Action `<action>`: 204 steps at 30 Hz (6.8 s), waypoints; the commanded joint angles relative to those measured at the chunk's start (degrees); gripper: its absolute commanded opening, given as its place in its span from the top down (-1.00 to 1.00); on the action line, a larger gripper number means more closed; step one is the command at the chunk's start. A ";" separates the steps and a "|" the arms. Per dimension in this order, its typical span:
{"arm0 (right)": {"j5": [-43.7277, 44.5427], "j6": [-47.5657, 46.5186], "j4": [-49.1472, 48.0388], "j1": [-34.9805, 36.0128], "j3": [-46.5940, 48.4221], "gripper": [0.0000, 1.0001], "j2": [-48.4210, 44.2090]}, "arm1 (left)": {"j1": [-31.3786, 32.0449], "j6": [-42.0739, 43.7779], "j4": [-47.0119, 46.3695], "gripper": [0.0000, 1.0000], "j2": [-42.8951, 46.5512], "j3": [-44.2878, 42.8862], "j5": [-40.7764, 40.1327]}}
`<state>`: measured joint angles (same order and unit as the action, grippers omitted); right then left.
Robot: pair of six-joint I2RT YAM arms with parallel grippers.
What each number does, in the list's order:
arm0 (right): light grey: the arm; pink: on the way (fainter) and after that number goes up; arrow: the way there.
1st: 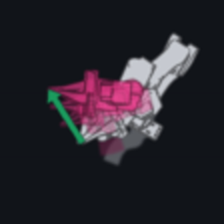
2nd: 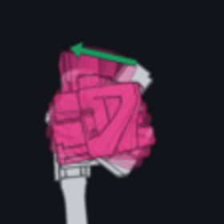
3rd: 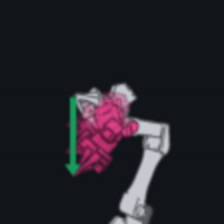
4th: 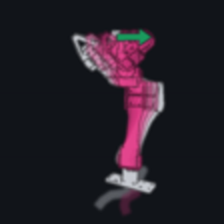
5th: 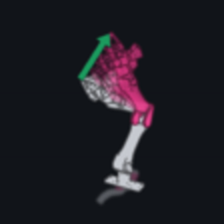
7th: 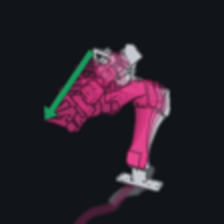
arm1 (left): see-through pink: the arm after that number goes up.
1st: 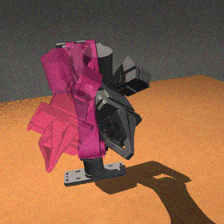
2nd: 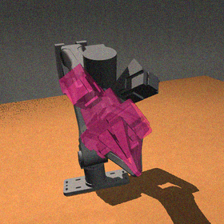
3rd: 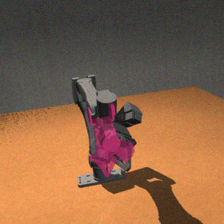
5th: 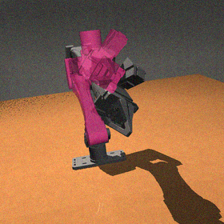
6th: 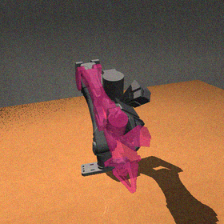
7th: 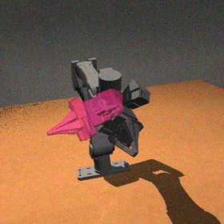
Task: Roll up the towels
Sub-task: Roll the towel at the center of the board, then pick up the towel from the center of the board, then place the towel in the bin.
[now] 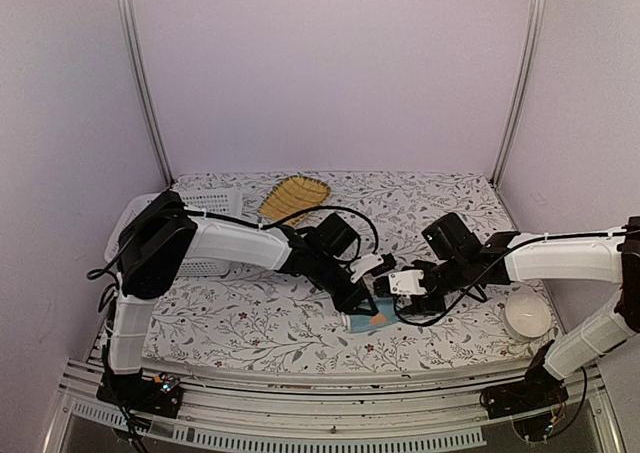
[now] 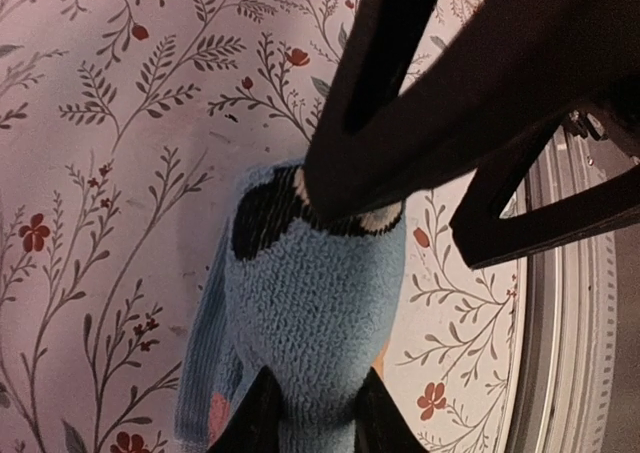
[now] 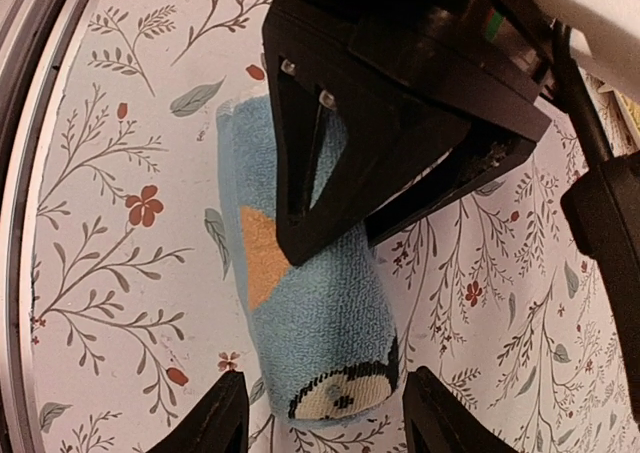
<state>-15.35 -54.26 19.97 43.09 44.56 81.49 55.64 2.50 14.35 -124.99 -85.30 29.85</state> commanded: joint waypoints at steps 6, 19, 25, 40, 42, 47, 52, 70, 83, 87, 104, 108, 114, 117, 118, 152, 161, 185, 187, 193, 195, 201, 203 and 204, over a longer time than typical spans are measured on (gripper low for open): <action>1.39 -2.42 -5.21 0.67 -1.42 -0.21 4.86 | -1.95 -1.16 5.97 0.57 -4.16 0.28 6.19; -4.09 -0.23 1.86 0.49 4.22 0.58 15.02 | -3.70 -3.92 0.61 0.36 -2.14 2.88 6.83; -13.30 2.11 12.73 -2.10 10.45 0.72 18.41 | -3.76 -6.18 -10.26 0.08 10.12 15.38 -6.00; -29.21 4.66 33.62 -6.99 27.98 0.72 34.40 | 12.56 7.81 -16.49 0.03 26.72 30.47 -39.74; -29.91 4.67 34.84 -7.14 29.27 0.72 35.77 | 14.56 10.41 -15.56 0.01 24.78 28.47 -41.98; -29.01 5.52 34.08 -7.14 29.73 0.72 36.10 | 16.13 13.45 -11.91 -0.01 17.65 21.88 -47.03; -27.22 5.92 32.94 -7.10 28.83 0.71 34.50 | 16.78 16.50 -10.05 -0.03 12.94 17.68 -48.49; -27.45 4.69 30.87 -7.14 27.68 0.59 29.07 | 16.82 17.01 0.03 0.50 2.41 9.83 -52.92; -32.35 0.20 43.40 -17.55 31.90 -0.18 15.23 | 15.36 12.71 3.93 1.00 9.77 8.41 -60.72; -32.56 3.66 39.14 -22.07 31.43 -0.20 12.13 | 13.17 9.54 7.66 1.00 11.69 5.77 -63.26; -29.42 18.43 18.51 -23.91 18.08 -0.20 7.66 | -6.16 -15.51 33.00 1.00 13.54 -11.32 -82.35; -29.80 18.23 18.75 -23.93 17.76 -0.20 7.89 | -10.60 -17.88 33.37 1.00 14.29 -12.43 -81.57; -31.04 17.41 19.58 -23.91 18.01 -0.20 7.81 | -16.27 -18.83 33.37 1.00 15.60 -11.67 -81.12; -31.04 17.29 19.68 -23.85 17.94 -0.20 7.66 | -18.56 -19.37 33.33 1.00 17.06 -10.08 -80.79; -30.89 17.26 19.74 -23.88 17.84 -0.20 7.65 | -19.28 -19.59 33.44 1.00 17.67 -9.41 -80.62; -30.96 16.03 21.54 -23.91 18.01 -0.26 11.27 | -33.35 -21.05 24.24 1.00 16.49 6.36 -67.24; -30.87 15.85 21.92 -23.87 18.10 -0.27 12.10 | -31.15 -20.92 24.71 1.00 14.38 4.63 -67.11; -31.27 15.41 22.74 -23.81 18.32 -0.37 12.90 | -30.32 -23.36 23.54 1.00 12.88 3.81 -61.91; -31.31 15.33 22.83 -23.83 18.33 -0.38 12.99 | -30.89 -24.46 23.53 1.00 12.89 4.75 -62.29; -31.45 15.15 23.09 -23.83 18.43 -0.38 13.33 | -33.90 -26.41 21.50 1.00 9.71 7.22 -57.56; -31.48 15.10 23.18 -23.87 18.38 -0.39 13.40 | -34.45 -26.54 20.81 1.00 9.19 7.49 -56.03; -31.56 14.89 23.36 -23.84 18.46 -0.40 13.43 | -35.12 -26.74 20.28 0.70 8.75 7.43 -53.31; -31.51 14.88 23.43 -23.84 18.45 -0.40 13.34 | -35.15 -27.01 20.28 0.60 9.48 7.59 -53.06; -31.57 14.82 23.45 -23.86 18.45 -0.40 13.34 | -35.16 -27.07 20.36 0.55 9.97 7.67 -53.13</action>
<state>-45.63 -38.61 42.48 19.42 62.92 94.15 21.45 -24.03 34.61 -112.53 -79.94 -23.68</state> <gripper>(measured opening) 0.699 0.188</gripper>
